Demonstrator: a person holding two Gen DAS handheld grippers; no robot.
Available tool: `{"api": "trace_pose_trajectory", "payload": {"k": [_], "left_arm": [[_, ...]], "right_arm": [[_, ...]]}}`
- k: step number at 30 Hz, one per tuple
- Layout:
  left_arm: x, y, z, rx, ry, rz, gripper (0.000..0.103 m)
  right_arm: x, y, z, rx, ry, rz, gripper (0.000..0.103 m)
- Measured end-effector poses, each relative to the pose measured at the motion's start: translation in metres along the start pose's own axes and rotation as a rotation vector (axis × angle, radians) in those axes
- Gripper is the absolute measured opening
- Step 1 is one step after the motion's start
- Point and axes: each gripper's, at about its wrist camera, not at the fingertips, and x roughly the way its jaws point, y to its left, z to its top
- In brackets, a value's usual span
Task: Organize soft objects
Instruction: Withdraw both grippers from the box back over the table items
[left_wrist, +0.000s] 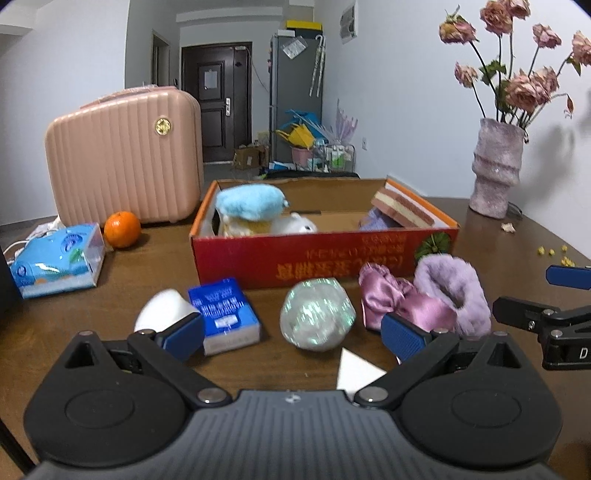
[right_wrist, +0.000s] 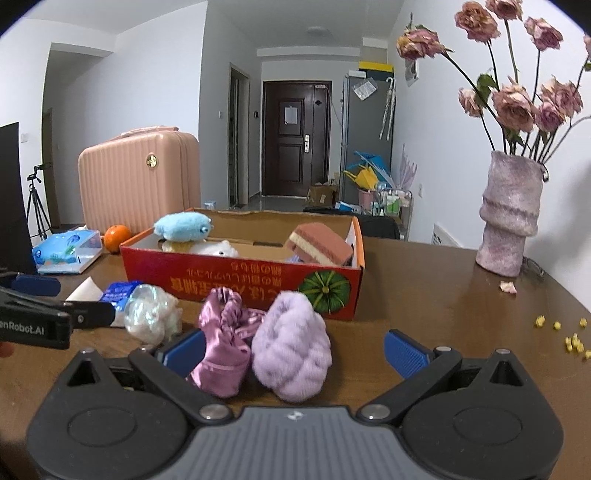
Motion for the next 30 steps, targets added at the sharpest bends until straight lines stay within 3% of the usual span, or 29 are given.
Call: {"api": "trace_pose_trajectory", "payload": {"k": [15, 30], "left_arm": [[-0.004, -0.011, -0.017, 0.005, 0.059, -0.022, 0.103], [0.036, -0.034, -0.023, 0.066, 0.145, -0.010, 0.101]], "right_arm": [[-0.008, -0.006, -0.015, 0.021, 0.031, 0.006, 0.103], [-0.003, -0.009, -0.016, 0.045, 0.044, -0.020, 0.103]]}}
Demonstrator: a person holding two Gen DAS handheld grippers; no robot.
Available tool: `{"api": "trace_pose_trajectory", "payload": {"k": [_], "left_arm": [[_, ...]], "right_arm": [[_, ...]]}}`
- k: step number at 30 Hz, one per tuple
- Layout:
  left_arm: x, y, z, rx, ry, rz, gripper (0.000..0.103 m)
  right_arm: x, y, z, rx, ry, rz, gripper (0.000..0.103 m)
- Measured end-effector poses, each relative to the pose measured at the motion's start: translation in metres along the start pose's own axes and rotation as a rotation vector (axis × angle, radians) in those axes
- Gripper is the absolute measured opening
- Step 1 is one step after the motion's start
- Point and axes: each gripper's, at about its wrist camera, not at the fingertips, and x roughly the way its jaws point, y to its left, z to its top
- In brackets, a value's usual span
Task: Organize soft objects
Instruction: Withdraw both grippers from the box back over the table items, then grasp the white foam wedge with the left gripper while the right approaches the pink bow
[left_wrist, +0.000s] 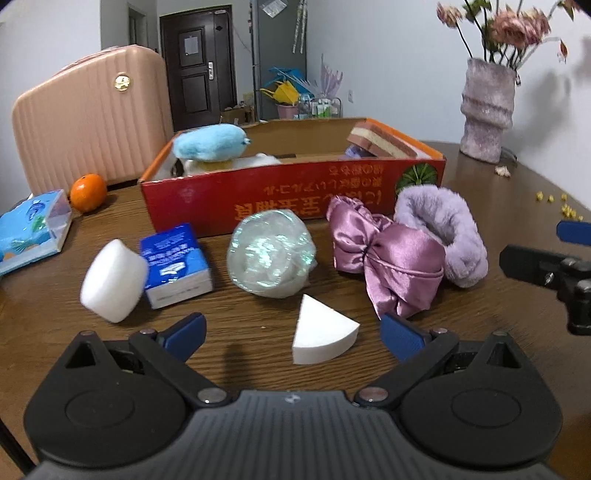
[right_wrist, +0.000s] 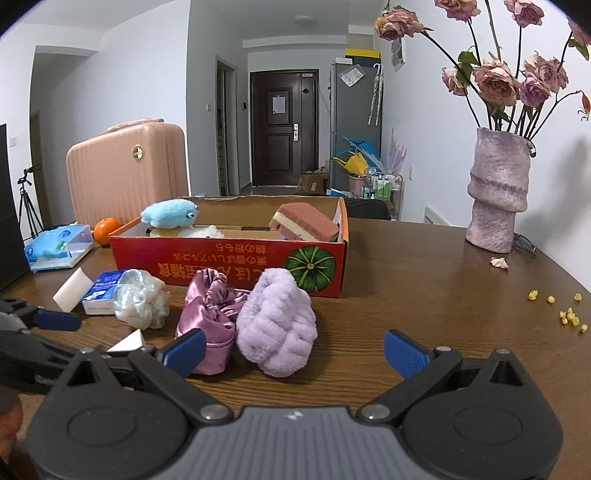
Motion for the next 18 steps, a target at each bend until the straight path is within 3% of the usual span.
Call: {"api": "trace_pose_trajectory", "payload": {"k": [8, 10, 14, 18], "left_arm": [[0.015, -0.007, 0.002, 0.017, 0.032, -0.020, 0.081], [0.018, -0.006, 0.002, 0.016, 0.046, -0.035, 0.070], [0.017, -0.008, 0.001, 0.025, 0.044, -0.059, 0.059], [0.015, -0.011, 0.000, 0.042, 0.034, -0.085, 0.035]], "right_arm": [[0.002, -0.004, -0.001, 0.014, 0.003, -0.006, 0.103], [0.003, -0.004, -0.001, 0.015, 0.004, -0.006, 0.103], [0.003, -0.004, -0.001, 0.014, 0.005, -0.006, 0.103], [0.005, -0.003, -0.002, 0.015, 0.010, -0.005, 0.103]]}}
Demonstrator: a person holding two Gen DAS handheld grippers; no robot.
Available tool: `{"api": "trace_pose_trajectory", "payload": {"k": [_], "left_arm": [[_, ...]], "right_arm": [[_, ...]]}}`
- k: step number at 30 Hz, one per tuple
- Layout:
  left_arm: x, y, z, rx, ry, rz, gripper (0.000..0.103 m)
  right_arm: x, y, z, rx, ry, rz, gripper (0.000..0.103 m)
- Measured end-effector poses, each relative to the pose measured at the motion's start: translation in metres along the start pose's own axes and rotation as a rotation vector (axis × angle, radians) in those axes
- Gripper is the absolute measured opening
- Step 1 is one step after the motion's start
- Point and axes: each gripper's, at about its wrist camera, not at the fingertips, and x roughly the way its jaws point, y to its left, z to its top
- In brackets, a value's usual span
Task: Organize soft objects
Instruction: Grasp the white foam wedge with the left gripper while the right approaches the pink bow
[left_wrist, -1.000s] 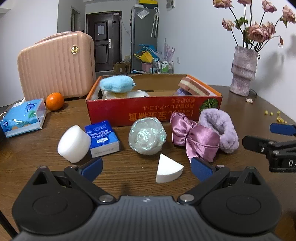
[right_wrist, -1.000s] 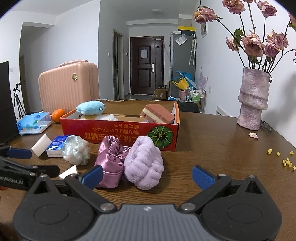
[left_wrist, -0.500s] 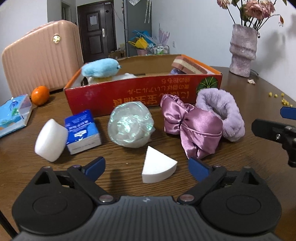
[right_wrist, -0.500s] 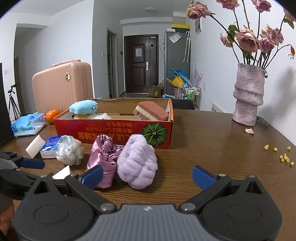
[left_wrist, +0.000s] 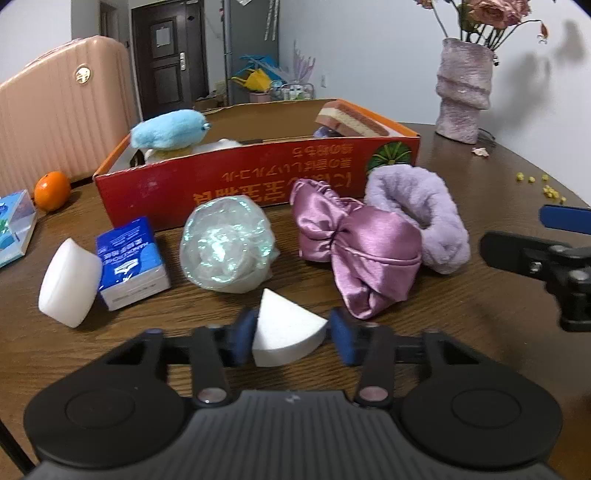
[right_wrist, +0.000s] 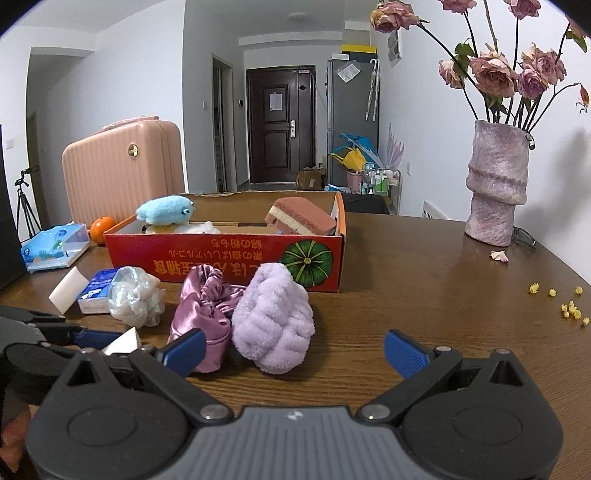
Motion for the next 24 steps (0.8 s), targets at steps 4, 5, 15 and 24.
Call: {"api": "trace_pose_trajectory", "payload": {"k": [4, 5, 15, 24], "left_arm": [[-0.001, 0.001, 0.000, 0.000, -0.004, -0.004, 0.032], [-0.002, 0.001, 0.000, -0.002, -0.005, -0.005, 0.032], [-0.029, 0.006, 0.002, -0.005, -0.110, 0.040, 0.032], [-0.054, 0.023, 0.002, -0.054, -0.184, 0.068, 0.032]], "right_arm": [[0.005, 0.000, -0.002, 0.001, 0.011, 0.000, 0.103], [0.006, 0.000, -0.003, 0.002, 0.013, 0.002, 0.103], [0.011, 0.000, -0.006, 0.011, 0.006, 0.010, 0.103], [0.012, 0.009, -0.008, -0.013, -0.022, 0.022, 0.102]]}}
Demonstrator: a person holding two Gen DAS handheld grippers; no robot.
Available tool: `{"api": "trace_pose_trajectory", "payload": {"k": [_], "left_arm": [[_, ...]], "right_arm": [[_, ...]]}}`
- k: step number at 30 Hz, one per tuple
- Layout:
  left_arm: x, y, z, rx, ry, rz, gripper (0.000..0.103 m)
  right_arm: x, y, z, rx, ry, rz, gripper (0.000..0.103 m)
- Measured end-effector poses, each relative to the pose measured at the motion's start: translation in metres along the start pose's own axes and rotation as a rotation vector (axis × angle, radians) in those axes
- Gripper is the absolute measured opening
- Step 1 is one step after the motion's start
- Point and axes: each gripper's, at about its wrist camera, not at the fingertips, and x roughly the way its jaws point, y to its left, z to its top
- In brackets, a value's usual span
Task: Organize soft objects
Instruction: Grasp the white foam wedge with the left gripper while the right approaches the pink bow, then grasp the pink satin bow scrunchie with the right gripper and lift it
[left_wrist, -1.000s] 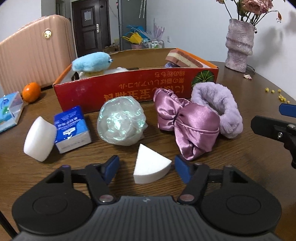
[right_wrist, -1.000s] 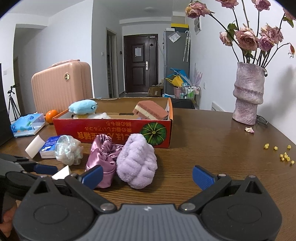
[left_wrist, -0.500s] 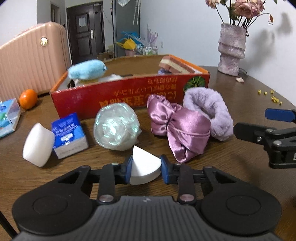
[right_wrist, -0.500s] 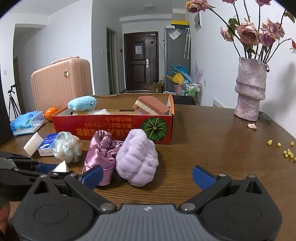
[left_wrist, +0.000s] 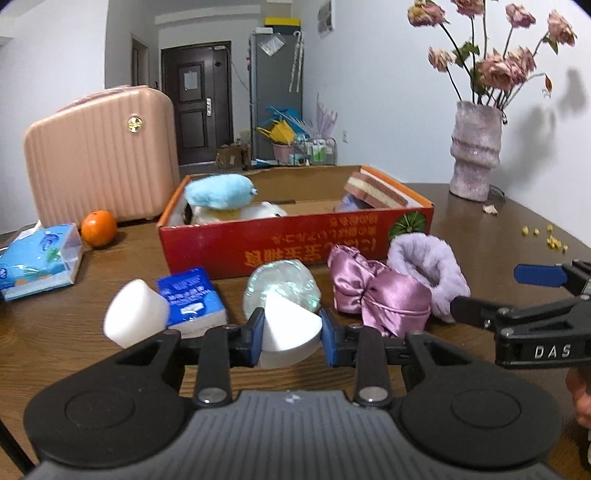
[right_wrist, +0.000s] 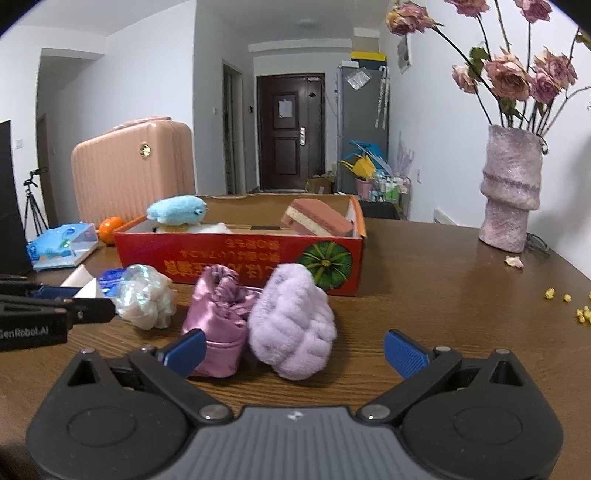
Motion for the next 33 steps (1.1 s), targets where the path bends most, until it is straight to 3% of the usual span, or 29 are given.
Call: {"api": "trace_pose_trajectory", "payload": {"k": [9, 15, 20, 29, 33], "left_arm": [[-0.002, 0.006, 0.001, -0.014, -0.005, 0.007, 0.032], [-0.004, 0.010, 0.001, -0.021, -0.011, 0.011, 0.032], [-0.005, 0.017, 0.001, -0.035, -0.016, 0.022, 0.032], [-0.007, 0.030, 0.002, -0.053, -0.021, 0.038, 0.032], [-0.008, 0.034, 0.002, -0.058, -0.024, 0.043, 0.032]], "right_arm": [[-0.002, 0.032, 0.000, -0.078, -0.052, 0.062, 0.094], [0.003, 0.053, 0.002, -0.138, -0.075, 0.085, 0.081], [0.017, 0.058, 0.009, -0.127, -0.046, 0.089, 0.066], [0.047, 0.065, 0.022, -0.115, 0.019, 0.108, 0.050], [0.064, 0.069, 0.025, -0.112, 0.071, 0.098, 0.047]]}}
